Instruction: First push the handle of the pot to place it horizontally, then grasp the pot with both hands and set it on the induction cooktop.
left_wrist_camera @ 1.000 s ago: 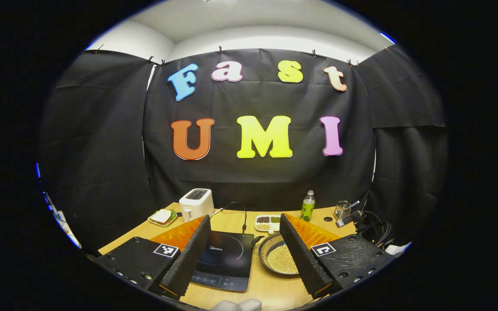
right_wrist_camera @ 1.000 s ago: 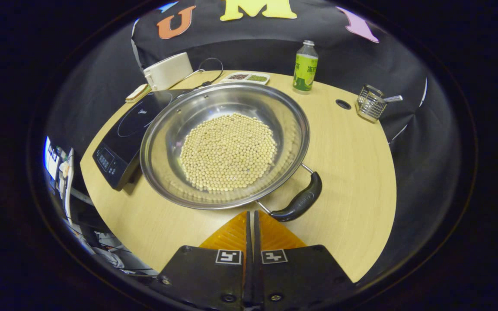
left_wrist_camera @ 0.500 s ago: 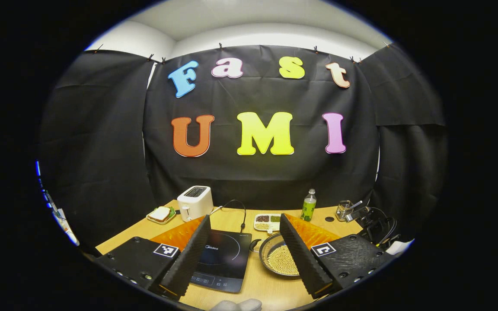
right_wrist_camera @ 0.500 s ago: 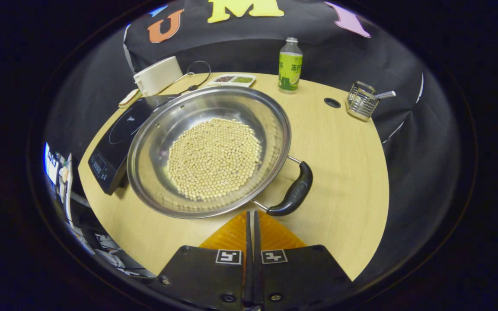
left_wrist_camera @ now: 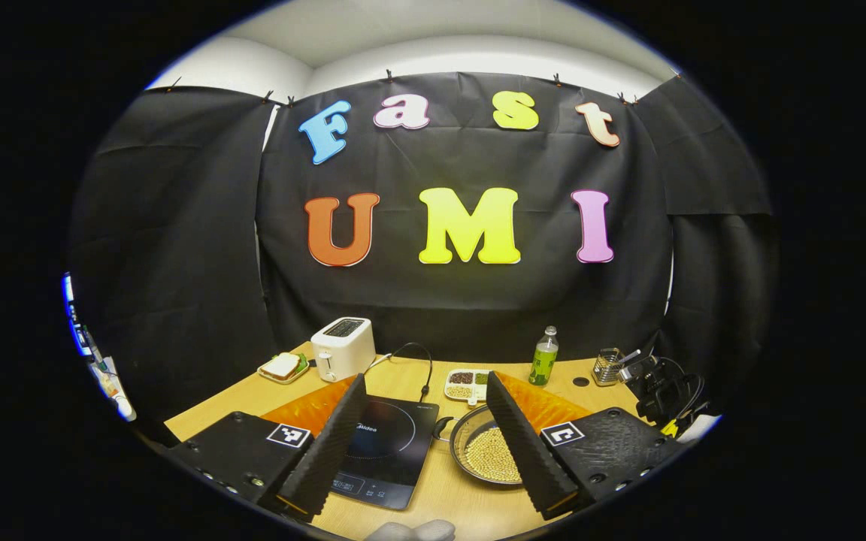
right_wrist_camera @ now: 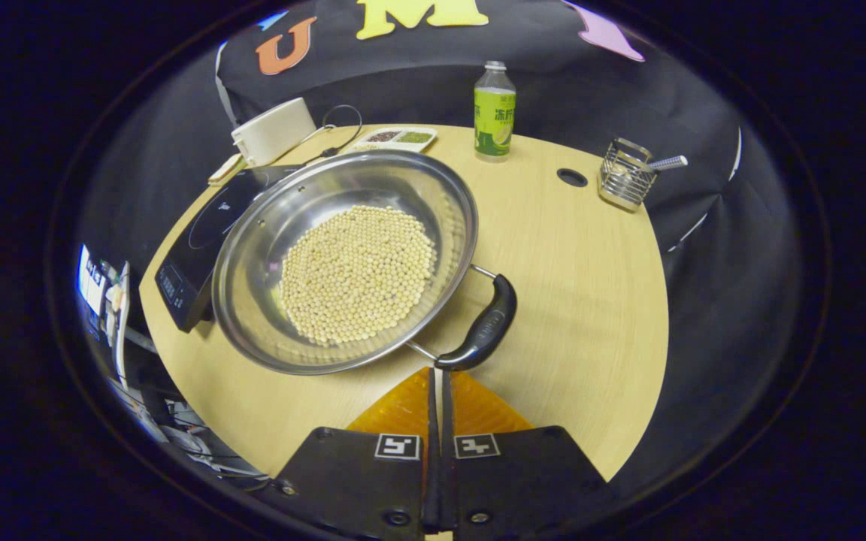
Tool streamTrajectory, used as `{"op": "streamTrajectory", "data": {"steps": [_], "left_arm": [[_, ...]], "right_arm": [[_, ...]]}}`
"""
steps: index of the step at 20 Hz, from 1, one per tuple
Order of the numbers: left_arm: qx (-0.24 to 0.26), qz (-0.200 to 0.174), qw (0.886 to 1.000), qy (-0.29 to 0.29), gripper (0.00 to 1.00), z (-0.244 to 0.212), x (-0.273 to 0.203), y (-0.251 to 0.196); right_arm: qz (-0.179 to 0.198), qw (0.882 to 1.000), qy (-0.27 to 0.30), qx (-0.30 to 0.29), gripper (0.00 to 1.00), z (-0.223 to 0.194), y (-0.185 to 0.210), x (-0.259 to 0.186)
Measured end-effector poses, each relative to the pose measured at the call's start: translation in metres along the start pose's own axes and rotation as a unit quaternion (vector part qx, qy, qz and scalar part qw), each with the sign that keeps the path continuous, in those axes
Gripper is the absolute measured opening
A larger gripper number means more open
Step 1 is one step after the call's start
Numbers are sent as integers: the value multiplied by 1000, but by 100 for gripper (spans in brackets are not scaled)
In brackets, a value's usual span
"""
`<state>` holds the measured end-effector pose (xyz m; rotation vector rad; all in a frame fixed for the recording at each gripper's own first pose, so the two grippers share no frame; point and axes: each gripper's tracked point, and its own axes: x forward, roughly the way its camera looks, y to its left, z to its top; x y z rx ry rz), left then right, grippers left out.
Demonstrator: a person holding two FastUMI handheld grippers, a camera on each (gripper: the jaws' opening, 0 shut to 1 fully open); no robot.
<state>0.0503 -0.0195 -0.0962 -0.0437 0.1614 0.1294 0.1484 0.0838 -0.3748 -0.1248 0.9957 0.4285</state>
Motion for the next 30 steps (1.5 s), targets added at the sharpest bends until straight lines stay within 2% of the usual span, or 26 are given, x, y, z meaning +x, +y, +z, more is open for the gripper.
{"op": "streamTrajectory", "data": {"steps": [14, 17, 18, 19, 22, 24, 25, 28, 30], "left_arm": [[14, 23, 999, 24, 95, -16, 7, -8], [16, 18, 999, 27, 96, -22, 12, -10], [13, 14, 999, 30, 95, -26, 14, -12], [9, 8, 999, 36, 95, -31, 17, -14], [7, -7, 999, 46, 96, -42, 28, -14], [10, -17, 998, 57, 96, -54, 38, -14], [13, -22, 998, 63, 95, -60, 43, -14], [18, -39, 996, 81, 96, -77, 59, -16], [18, -53, 994, 96, 96, -90, 71, -19]], "right_arm": [[-6, 1000, -9, 1, 4, 28, -29, 14], [-9, 1000, -14, 2, 4, 30, -31, 12], [-12, 1000, -19, 6, 0, 29, -32, 10], [-16, 1000, -25, 8, 4, 29, -35, 6], [-33, 998, -58, 0, 4, 33, -39, -14], [-44, 996, -78, -11, 13, 36, -41, -25], [-47, 995, -85, -13, 24, 38, -41, -31], [-55, 992, -109, -2, 72, 43, -40, -42], [-57, 991, -120, 15, 80, 47, -40, -44]]}}
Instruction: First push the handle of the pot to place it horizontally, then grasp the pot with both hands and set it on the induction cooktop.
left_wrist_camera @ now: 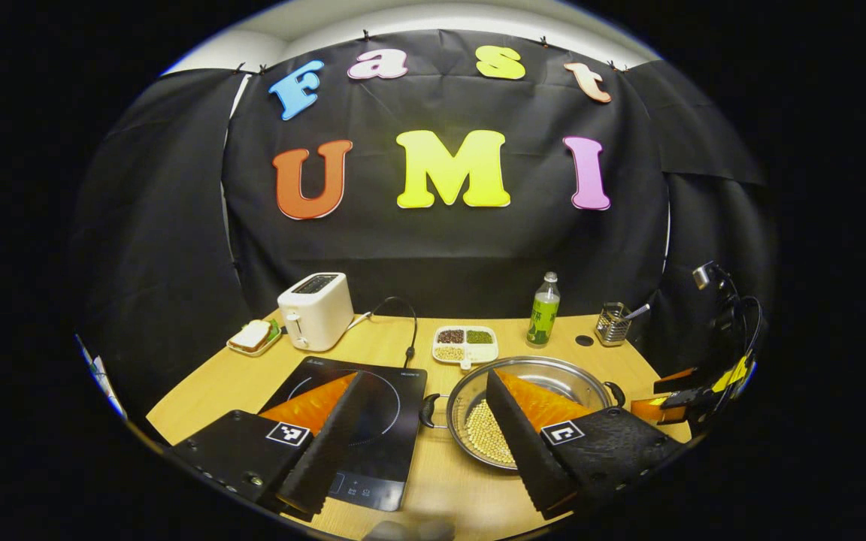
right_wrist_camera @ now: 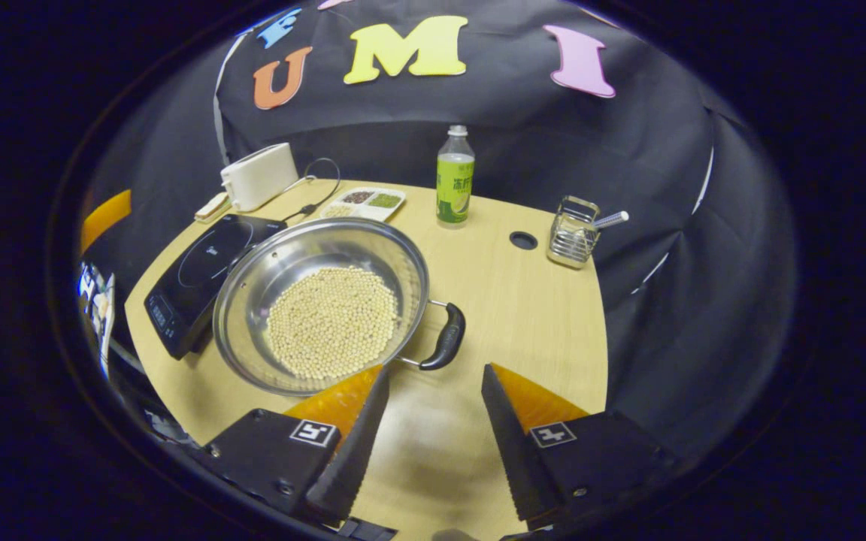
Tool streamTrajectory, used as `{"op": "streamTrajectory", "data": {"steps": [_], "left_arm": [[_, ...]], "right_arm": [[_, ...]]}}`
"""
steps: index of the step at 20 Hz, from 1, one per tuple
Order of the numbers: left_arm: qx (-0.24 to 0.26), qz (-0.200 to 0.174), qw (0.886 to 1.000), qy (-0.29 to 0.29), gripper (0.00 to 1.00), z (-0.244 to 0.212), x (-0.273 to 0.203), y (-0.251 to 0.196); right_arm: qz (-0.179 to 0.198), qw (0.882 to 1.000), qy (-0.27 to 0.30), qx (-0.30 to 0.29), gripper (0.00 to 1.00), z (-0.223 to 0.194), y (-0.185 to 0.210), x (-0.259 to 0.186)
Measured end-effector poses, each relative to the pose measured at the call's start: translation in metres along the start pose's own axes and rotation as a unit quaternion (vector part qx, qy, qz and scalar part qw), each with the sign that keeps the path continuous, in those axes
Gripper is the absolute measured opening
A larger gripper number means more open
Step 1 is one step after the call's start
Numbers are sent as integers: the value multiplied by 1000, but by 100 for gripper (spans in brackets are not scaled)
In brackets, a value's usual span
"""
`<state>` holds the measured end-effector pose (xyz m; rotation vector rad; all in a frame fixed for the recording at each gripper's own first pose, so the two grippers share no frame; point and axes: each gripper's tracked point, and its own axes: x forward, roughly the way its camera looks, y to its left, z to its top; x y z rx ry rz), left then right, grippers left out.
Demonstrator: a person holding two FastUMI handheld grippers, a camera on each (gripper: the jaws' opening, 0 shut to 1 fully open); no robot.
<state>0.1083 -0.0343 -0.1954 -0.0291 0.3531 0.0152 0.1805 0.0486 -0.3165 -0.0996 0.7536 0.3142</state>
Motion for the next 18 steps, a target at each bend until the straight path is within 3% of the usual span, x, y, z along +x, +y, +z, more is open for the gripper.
{"op": "streamTrajectory", "data": {"steps": [1, 10, 18], "left_arm": [[1, -5, 1000, 11, 96, -6, 7, -2], [17, -46, 995, 82, 95, -54, 70, -17], [15, -48, 989, 139, 96, -95, 126, -24]], "right_arm": [[0, 1000, -3, 11, 85, 1, 1, 1], [3, 998, 7, 59, 84, 10, 9, 32], [0, 997, 34, 69, 84, 12, 8, 73]]}}
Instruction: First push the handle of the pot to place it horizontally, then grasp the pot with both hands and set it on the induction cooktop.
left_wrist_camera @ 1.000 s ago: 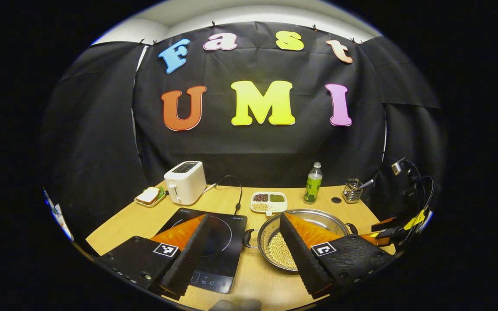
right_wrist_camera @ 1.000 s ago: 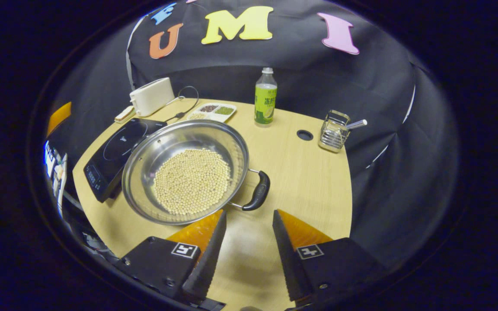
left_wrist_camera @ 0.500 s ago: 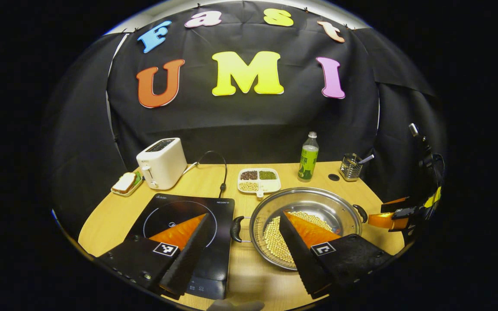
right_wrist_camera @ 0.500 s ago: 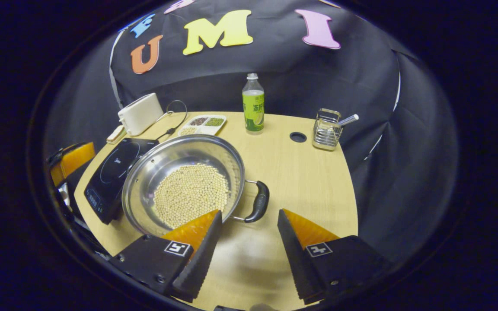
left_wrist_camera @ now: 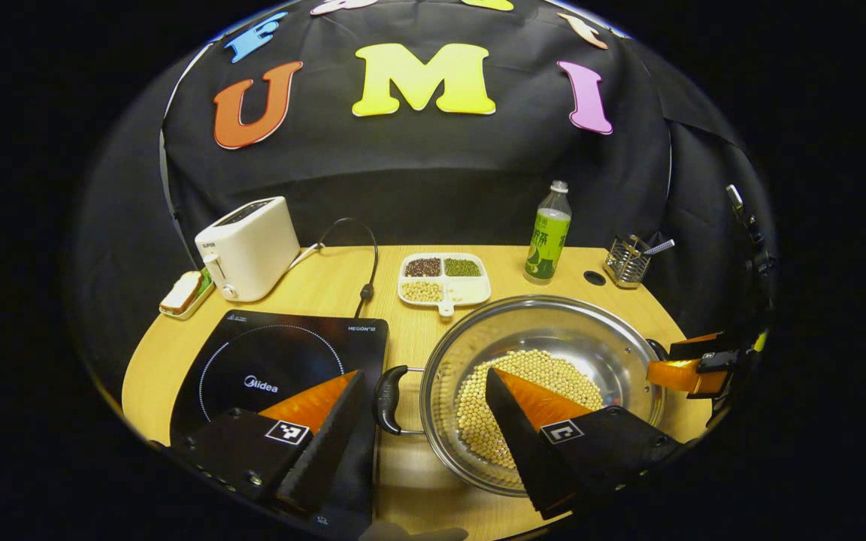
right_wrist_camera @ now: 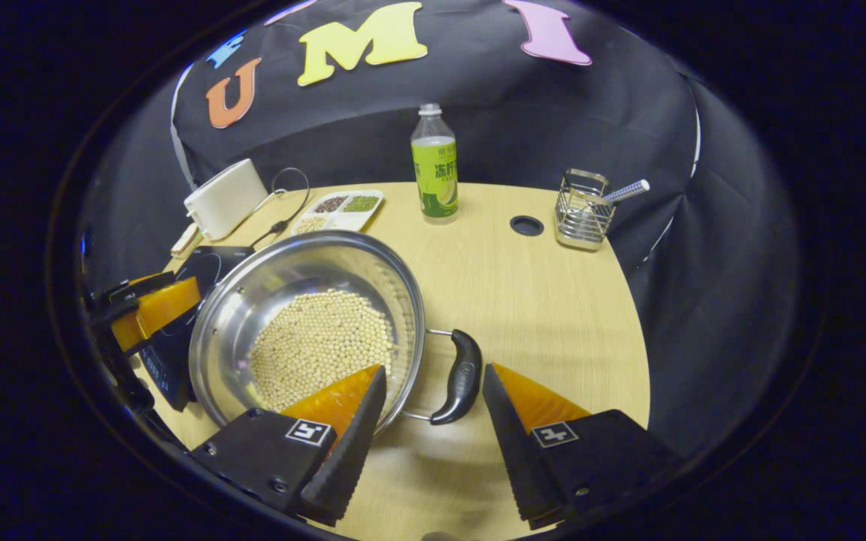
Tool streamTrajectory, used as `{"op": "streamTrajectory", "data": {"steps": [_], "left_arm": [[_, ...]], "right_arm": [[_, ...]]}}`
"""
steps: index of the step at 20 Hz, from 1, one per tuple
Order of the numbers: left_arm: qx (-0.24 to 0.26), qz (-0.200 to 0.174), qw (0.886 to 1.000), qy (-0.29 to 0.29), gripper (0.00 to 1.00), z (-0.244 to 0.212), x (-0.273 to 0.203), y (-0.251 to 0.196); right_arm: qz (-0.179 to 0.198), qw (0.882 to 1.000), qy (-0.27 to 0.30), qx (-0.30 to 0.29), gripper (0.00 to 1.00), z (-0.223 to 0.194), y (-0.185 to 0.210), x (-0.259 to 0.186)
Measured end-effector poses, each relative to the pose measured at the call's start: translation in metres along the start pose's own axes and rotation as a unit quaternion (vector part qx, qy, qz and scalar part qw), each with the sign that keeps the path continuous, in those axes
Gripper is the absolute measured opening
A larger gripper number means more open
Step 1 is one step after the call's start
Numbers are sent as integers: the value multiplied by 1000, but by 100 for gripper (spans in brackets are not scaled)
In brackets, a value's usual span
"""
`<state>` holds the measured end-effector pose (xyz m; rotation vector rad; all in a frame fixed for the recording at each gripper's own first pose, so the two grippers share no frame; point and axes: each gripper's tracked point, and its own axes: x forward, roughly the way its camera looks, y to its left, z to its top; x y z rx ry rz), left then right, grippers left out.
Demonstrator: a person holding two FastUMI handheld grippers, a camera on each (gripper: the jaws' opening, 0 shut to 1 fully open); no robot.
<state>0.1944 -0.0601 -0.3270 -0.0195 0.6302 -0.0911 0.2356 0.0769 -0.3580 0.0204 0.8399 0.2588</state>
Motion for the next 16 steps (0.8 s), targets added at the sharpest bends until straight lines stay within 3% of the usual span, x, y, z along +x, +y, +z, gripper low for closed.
{"op": "streamTrajectory", "data": {"steps": [8, 9, 10, 11, 16], "left_arm": [[-2, 0, 1000, 25, 96, -14, 27, 0], [2, 5, 1000, 27, 100, -15, 28, 3], [3, 5, 1000, 27, 83, -16, 28, 4], [4, 9, 1000, 28, 91, -16, 30, 6], [19, 24, 999, 38, 74, -20, 31, 11]], "right_arm": [[4, 1000, 30, 5, 80, -5, 1, 18], [2, 999, 32, 4, 79, -5, 1, 19], [-1, 999, 33, 6, 79, -5, 1, 20], [-4, 999, 35, 5, 75, -5, 0, 21], [-20, 999, 48, 10, 70, -6, 0, 20]]}}
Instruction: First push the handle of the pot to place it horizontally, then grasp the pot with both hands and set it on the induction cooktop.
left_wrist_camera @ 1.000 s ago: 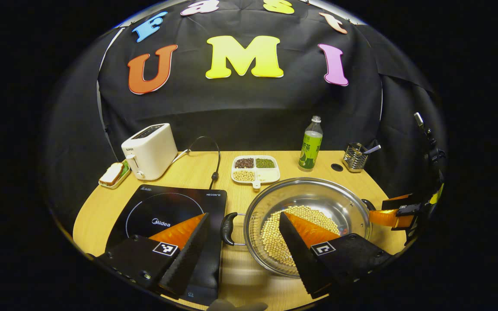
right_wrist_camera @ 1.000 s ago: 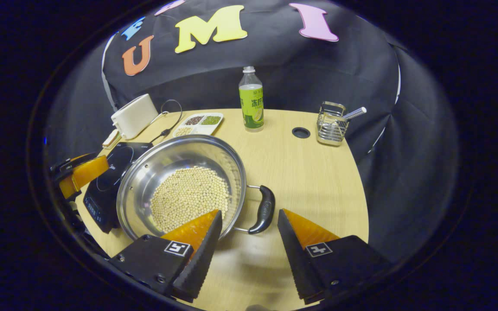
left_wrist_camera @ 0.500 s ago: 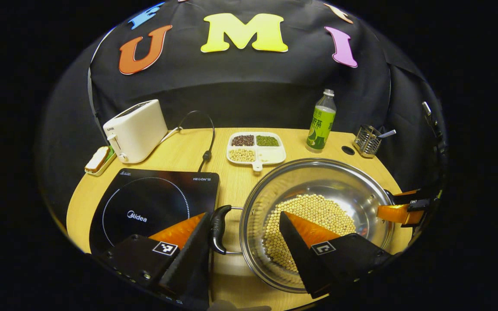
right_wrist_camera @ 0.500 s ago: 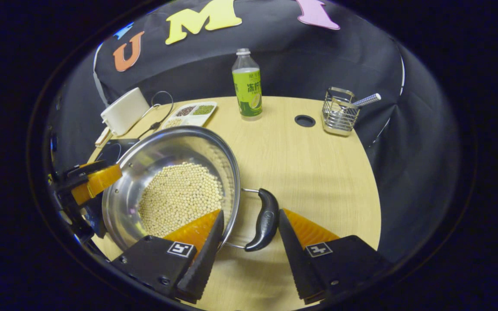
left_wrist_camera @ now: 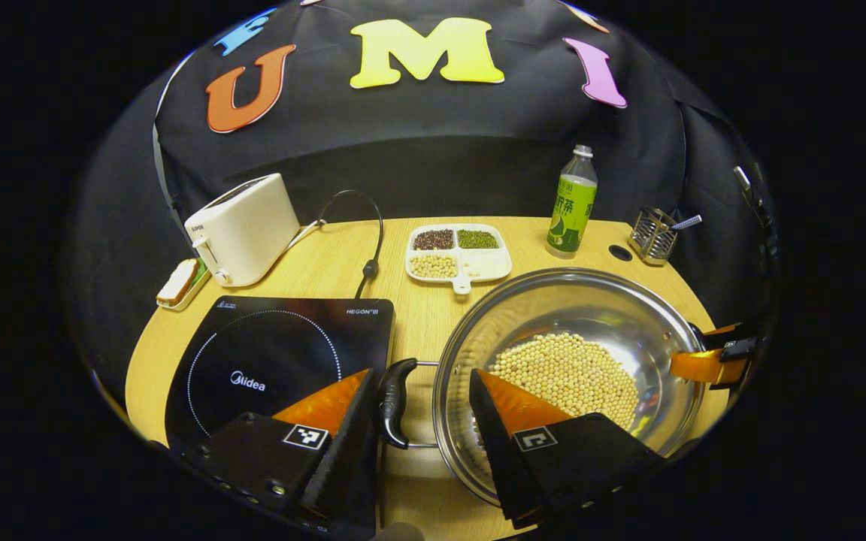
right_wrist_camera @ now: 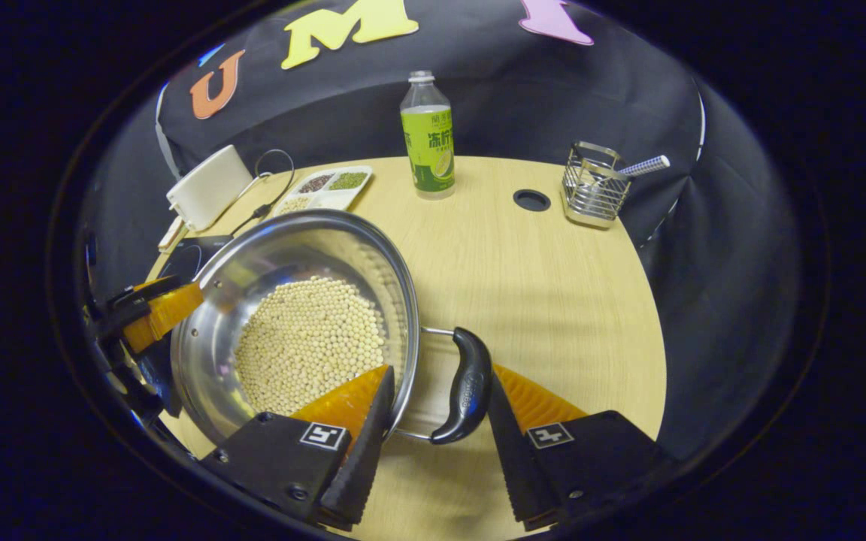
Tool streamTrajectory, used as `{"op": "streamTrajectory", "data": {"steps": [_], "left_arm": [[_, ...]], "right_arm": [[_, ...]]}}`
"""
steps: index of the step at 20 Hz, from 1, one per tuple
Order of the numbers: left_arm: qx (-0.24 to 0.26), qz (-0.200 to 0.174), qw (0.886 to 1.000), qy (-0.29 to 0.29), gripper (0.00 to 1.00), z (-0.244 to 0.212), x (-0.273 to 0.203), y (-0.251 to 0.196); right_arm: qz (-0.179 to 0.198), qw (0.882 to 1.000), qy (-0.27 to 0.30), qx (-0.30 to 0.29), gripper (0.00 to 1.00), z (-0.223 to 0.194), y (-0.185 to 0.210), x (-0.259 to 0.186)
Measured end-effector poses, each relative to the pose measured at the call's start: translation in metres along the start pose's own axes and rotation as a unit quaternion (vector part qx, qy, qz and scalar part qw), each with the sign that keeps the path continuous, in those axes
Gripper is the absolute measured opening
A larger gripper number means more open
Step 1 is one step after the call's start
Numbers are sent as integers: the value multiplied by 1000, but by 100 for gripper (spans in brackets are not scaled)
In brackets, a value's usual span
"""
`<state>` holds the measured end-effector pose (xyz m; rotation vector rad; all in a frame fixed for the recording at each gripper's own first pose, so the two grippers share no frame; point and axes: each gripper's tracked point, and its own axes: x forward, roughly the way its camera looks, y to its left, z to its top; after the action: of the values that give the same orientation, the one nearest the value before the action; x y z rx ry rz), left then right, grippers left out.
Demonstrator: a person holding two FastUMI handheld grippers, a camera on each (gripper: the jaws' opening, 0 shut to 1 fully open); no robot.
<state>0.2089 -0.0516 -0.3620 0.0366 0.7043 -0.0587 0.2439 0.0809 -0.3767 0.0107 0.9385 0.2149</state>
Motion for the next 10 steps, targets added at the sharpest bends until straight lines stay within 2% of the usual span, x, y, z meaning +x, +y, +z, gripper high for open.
{"op": "streamTrajectory", "data": {"steps": [2, 3, 4, 7, 10], "left_arm": [[14, 25, 1000, 6, 70, -2, 4, 9], [8, 26, 1000, 8, 77, -2, 6, 8], [6, 27, 1000, 10, 55, -1, 5, 8], [10, 28, 999, 16, 54, 0, 3, 7], [19, 23, 1000, 8, 49, 9, 0, 2]], "right_arm": [[-11, 1000, 8, 4, 69, -1, 0, 0], [-16, 1000, 14, 9, 67, 0, -1, 0], [-21, 999, 19, 16, 66, -2, -1, -1], [-26, 999, 25, 22, 63, -2, 0, -2], [-20, 999, 11, 28, 60, 2, 0, -2]]}}
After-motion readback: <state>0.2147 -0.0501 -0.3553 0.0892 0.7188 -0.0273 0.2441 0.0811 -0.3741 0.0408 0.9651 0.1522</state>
